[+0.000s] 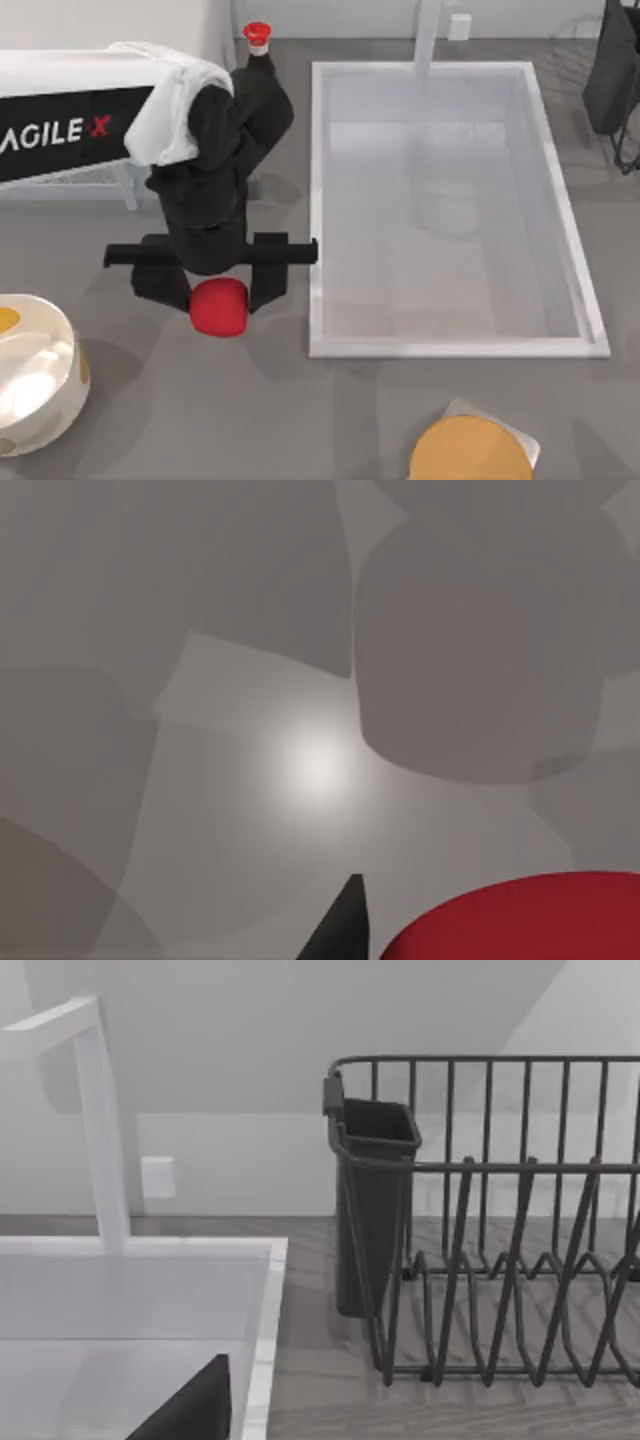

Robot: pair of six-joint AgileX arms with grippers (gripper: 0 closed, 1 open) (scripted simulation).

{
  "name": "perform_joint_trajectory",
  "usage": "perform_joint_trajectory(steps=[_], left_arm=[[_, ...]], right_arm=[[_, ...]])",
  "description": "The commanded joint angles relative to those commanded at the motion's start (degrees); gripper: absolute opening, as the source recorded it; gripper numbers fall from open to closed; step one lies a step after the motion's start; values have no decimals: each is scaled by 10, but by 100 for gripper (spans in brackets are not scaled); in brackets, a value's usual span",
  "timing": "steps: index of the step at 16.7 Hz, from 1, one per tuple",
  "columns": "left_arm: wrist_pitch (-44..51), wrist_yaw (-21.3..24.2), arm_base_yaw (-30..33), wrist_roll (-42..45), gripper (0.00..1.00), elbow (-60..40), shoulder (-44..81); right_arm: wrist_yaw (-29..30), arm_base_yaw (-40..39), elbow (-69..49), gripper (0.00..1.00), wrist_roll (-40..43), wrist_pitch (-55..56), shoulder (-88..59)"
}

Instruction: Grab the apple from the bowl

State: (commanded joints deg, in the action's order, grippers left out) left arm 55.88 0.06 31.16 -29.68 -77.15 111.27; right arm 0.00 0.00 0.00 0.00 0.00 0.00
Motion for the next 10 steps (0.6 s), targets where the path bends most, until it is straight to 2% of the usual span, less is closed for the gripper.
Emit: perform_joint_trajectory(steps=[7, 10], left_arm=[[0, 0, 0, 0, 98, 0, 0], [0, 0, 0, 0, 100, 0, 0]], right_arm=[[0, 0, 0, 100, 0, 0, 0], [0, 0, 0, 100, 0, 0, 0]])
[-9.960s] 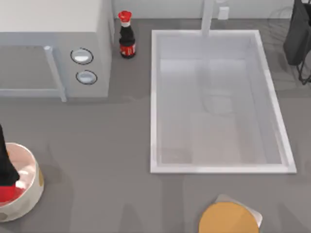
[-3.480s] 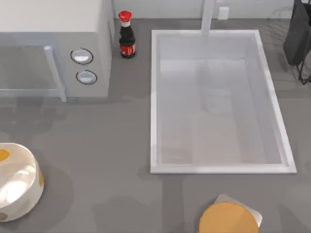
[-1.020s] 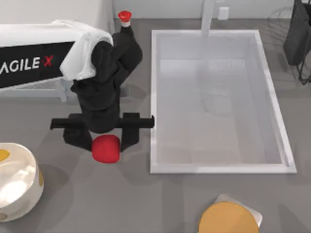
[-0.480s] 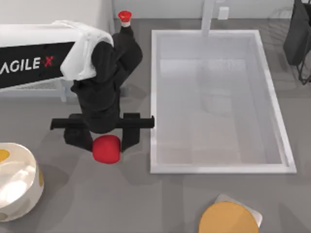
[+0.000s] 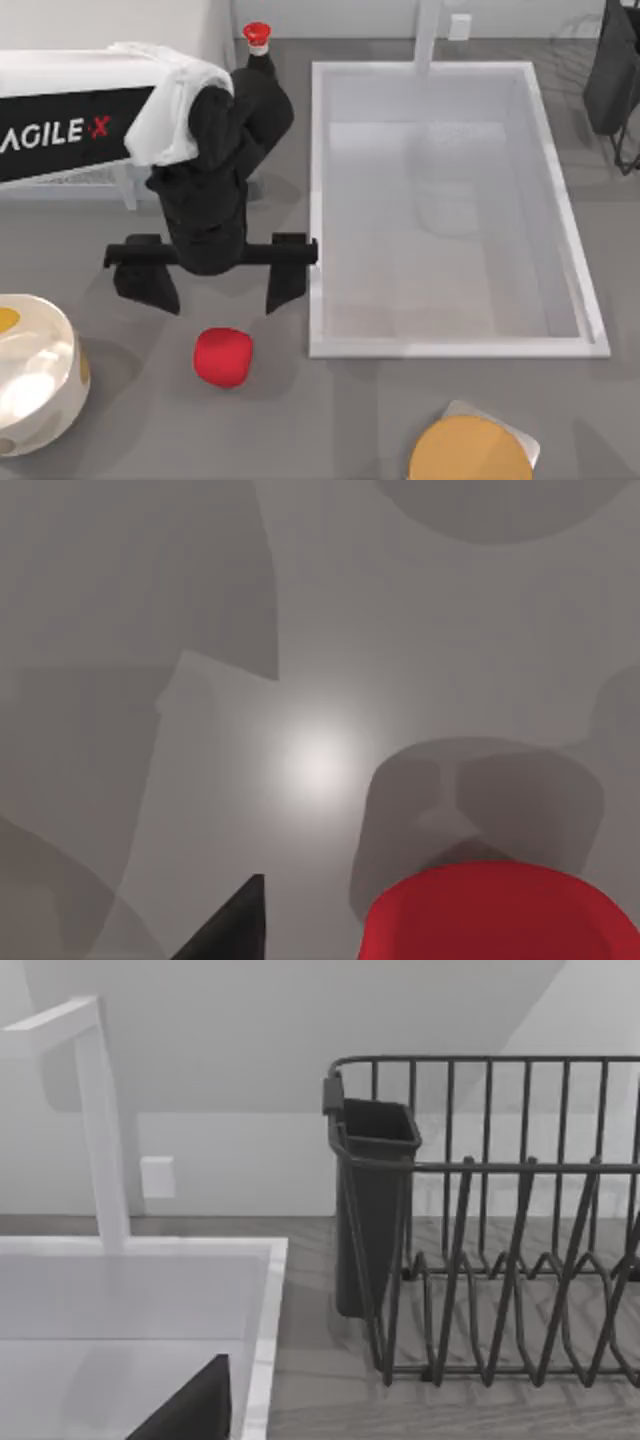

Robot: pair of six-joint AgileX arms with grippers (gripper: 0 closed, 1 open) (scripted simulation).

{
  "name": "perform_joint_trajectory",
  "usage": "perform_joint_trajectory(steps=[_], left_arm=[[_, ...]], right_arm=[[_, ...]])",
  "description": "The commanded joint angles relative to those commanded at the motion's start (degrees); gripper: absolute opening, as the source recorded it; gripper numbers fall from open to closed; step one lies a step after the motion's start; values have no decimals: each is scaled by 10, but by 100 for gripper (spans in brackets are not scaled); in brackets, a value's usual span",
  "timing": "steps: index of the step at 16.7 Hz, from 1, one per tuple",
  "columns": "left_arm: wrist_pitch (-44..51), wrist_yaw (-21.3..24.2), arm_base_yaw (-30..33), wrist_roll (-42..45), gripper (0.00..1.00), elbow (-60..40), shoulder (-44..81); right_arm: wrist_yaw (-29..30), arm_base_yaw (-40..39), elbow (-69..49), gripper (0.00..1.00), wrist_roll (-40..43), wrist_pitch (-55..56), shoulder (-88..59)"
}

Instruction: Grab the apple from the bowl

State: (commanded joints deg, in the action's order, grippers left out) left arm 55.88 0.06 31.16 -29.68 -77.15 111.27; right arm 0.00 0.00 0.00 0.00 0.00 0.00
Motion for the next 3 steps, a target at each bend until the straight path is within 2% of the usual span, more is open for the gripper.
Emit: perform_joint_trajectory(steps=[3], left_arm=[[0, 0, 0, 0, 100, 0, 0]], right_arm=[[0, 0, 0, 100, 0, 0, 0]])
